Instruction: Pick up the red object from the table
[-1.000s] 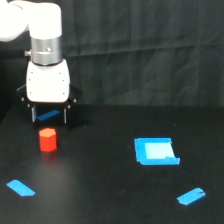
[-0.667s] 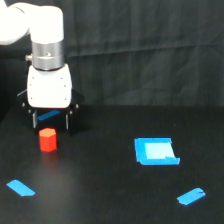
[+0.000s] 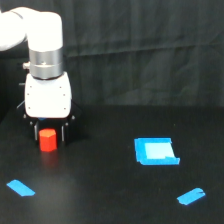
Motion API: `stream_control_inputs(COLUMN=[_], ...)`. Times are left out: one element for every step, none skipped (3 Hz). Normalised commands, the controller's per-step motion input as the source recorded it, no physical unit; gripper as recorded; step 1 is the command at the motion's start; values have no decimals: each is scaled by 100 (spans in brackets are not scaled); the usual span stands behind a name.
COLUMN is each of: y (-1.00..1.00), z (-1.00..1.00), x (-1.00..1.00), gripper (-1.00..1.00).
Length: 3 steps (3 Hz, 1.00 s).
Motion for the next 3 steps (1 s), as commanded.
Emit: stream_control_inputs(y=[-3, 17, 19], z=[-7, 36, 80], x=[-2, 13, 23], gripper=[-97, -98, -99])
